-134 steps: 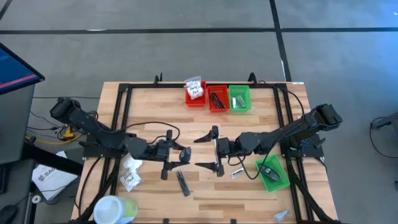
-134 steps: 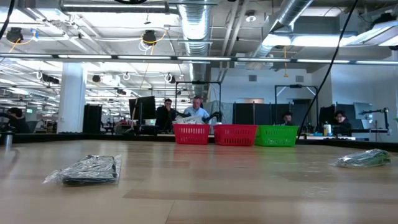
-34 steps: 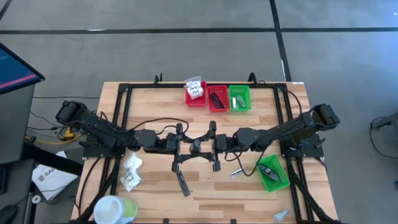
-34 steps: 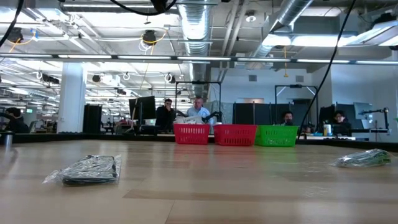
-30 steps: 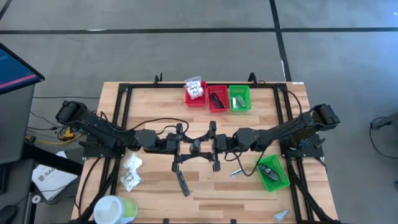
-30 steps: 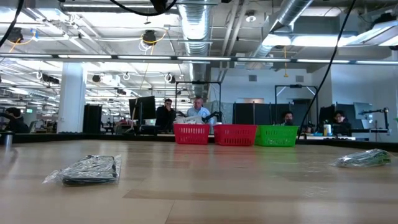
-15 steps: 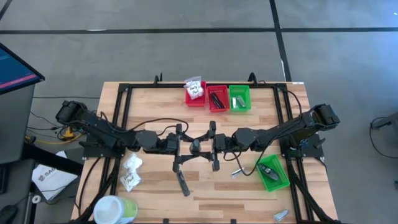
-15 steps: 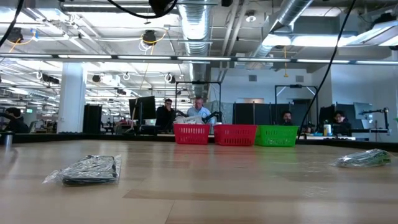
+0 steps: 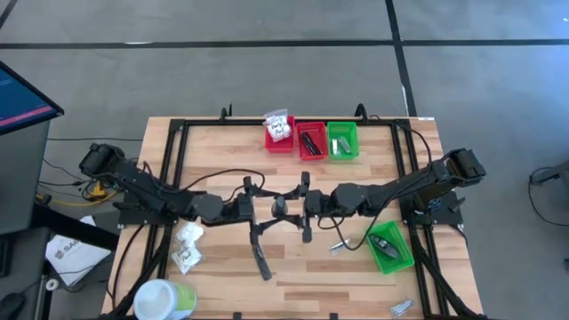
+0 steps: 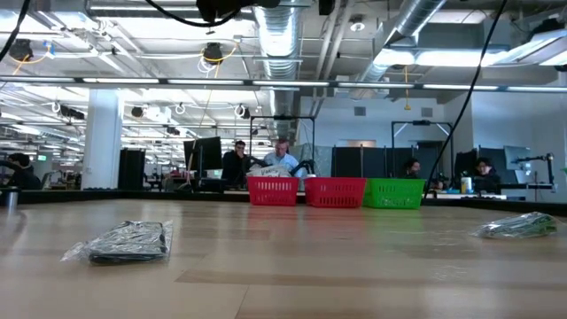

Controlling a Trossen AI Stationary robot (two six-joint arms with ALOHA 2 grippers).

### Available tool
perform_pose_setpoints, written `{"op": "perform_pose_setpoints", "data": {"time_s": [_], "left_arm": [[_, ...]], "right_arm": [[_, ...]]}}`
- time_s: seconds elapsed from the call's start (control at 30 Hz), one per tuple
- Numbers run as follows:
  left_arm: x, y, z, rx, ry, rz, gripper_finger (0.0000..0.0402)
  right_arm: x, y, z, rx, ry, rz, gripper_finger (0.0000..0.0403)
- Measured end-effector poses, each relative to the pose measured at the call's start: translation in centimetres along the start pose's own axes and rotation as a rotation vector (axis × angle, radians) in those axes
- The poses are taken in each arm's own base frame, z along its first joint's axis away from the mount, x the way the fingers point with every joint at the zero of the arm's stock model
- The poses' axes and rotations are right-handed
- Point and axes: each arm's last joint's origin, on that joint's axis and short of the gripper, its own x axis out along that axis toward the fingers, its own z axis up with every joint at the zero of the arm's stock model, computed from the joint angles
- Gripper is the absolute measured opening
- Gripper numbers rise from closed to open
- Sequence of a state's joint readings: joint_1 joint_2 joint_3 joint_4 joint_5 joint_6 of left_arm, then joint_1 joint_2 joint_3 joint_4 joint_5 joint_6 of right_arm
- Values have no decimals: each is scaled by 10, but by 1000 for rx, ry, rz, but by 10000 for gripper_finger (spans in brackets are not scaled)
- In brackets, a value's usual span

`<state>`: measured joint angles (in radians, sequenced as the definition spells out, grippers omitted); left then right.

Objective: Pick & Place Travel size toiletries

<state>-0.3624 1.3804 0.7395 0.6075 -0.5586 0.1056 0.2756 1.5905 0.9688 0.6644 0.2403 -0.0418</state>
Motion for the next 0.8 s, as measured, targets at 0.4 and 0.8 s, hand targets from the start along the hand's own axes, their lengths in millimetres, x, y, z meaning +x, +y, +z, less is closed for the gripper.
{"op": "perform_pose_setpoints", "data": {"time_s": [0.4,0.8], "left_arm": [[-9,-11,1,63,17,99,347],[-19,-17,1,162,57,284,349]], "right_arm": [[-4,0,1,8,44,-39,190],[-52,5,29,121,215,-222,190]]}}
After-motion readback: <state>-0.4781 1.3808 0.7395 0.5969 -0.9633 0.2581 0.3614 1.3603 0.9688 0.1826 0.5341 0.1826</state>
